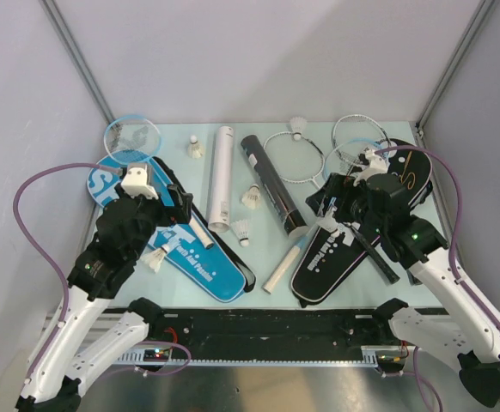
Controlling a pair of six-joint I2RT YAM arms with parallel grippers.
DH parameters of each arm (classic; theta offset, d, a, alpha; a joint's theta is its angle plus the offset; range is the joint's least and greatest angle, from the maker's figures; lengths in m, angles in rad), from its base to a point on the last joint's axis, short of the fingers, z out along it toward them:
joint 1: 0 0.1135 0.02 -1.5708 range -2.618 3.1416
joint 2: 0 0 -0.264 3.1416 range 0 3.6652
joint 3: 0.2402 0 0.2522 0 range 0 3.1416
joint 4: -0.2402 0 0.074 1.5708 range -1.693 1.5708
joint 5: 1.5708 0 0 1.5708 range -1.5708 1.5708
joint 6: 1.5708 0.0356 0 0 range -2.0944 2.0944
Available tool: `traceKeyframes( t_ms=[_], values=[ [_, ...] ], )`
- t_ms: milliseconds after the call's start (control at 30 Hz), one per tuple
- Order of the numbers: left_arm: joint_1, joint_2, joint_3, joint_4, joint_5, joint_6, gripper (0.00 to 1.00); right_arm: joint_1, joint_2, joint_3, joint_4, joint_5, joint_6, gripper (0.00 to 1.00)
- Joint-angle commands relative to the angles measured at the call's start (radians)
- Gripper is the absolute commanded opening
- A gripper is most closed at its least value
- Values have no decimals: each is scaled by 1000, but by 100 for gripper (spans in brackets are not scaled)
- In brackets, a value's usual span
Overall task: Pack up the badminton gear
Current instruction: Open the lid of the shuttle tube.
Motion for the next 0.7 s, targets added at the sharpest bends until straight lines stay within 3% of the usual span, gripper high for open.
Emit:
traceKeyframes(
  t_ms=[0, 233, 400, 667],
  values=[
    [-5, -7, -4, 24, -20, 7, 100, -3, -13, 36, 8, 4, 2, 99],
    [-3, -17, 0, 24, -82, 5, 98, 2, 29, 19, 61, 74, -52, 100],
    [0, -57, -11, 24, -161, -7, 98, -1, 184, 12, 163, 41, -126, 100],
    [3, -85, -17, 23, -179, -21, 98, -34, 526, 71, 285, -87, -195, 81]
  ],
)
